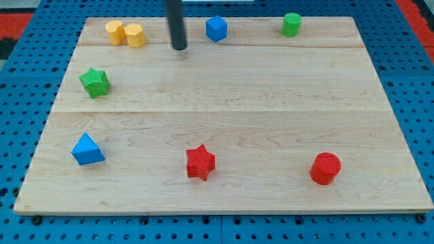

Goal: Push the blue cube into the blue triangle

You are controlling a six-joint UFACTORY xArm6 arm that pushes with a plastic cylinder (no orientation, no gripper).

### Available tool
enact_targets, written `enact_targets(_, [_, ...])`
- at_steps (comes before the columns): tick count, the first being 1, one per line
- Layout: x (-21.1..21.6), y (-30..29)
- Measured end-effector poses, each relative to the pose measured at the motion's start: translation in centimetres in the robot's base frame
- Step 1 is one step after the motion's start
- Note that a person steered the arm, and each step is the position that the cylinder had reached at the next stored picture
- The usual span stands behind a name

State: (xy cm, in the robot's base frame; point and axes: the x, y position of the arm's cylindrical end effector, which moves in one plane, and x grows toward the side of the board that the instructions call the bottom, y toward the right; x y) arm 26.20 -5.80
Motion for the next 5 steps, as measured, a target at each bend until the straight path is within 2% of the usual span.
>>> enact_targets(1, [-4.4,-0.2])
enact_targets(2, [-6.6,4.0])
enact_targets(3, [-4.5,8.4])
enact_targets(4, [0.6,5.1])
enact_targets(5, [5.7,4.2])
